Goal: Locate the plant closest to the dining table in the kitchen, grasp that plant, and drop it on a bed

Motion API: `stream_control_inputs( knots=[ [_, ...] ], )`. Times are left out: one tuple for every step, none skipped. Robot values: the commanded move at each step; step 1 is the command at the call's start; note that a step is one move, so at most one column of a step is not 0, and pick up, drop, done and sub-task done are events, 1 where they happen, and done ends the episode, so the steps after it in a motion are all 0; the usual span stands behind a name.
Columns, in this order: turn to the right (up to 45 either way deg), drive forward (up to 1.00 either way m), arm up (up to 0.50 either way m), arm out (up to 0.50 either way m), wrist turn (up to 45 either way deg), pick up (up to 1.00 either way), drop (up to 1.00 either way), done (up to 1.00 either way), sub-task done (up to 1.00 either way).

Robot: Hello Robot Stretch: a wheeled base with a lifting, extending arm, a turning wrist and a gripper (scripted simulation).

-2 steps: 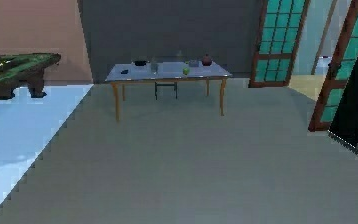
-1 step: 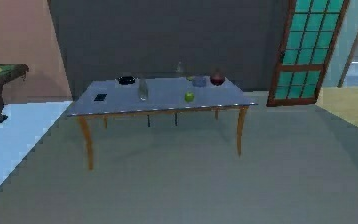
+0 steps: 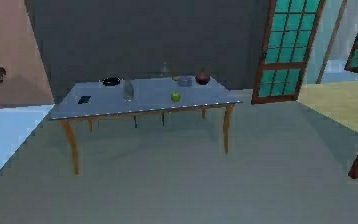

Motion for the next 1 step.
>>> stream_control_inputs(
  knots=[
    [0.0, 0.95, 0.00, 0.00, 0.0, 0.00, 0.00, 0.00, 0.00]
  ],
)
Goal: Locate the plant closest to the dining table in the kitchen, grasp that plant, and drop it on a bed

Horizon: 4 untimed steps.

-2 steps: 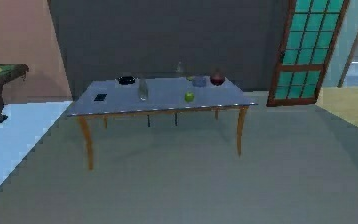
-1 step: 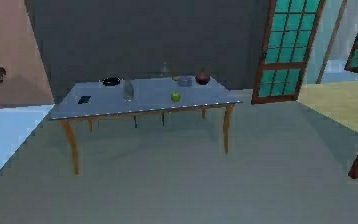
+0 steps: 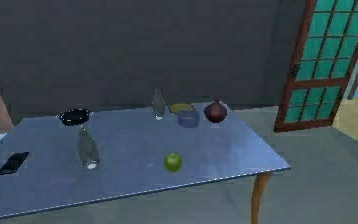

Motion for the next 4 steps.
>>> stream_control_inputs(
  knots=[
    [45.0, 0.00, 0.00, 0.00, 0.0, 0.00, 0.00, 0.00, 0.00],
    [45.0, 0.00, 0.00, 0.00, 0.0, 0.00, 0.00, 0.00, 0.00],
    [36.0, 0.00, 0.00, 0.00, 0.0, 0.00, 0.00, 0.00, 0.00],
    [0.0, 1.00, 0.00, 0.00, 0.0, 0.00, 0.00, 0.00, 0.00]
  ],
)
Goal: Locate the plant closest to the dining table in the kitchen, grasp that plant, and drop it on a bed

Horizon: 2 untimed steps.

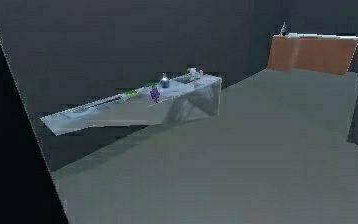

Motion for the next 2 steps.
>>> stream_control_inputs(
  knots=[
    [3.0, 0.00, 0.00, 0.00, 0.0, 0.00, 0.00, 0.00, 0.00],
    [0.0, 1.00, 0.00, 0.00, 0.0, 0.00, 0.00, 0.00, 0.00]
  ],
)
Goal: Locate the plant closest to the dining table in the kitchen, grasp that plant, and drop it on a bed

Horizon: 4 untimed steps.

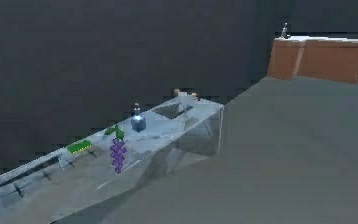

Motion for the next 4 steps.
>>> stream_control_inputs(
  knots=[
    [12.0, 0.00, 0.00, 0.00, 0.0, 0.00, 0.00, 0.00, 0.00],
    [0.0, 0.10, 0.00, 0.00, 0.0, 0.00, 0.00, 0.00, 0.00],
    [-45.0, 0.00, 0.00, 0.00, 0.0, 0.00, 0.00, 0.00, 0.00],
    [-45.0, 0.00, 0.00, 0.00, 0.0, 0.00, 0.00, 0.00, 0.00]
  ],
)
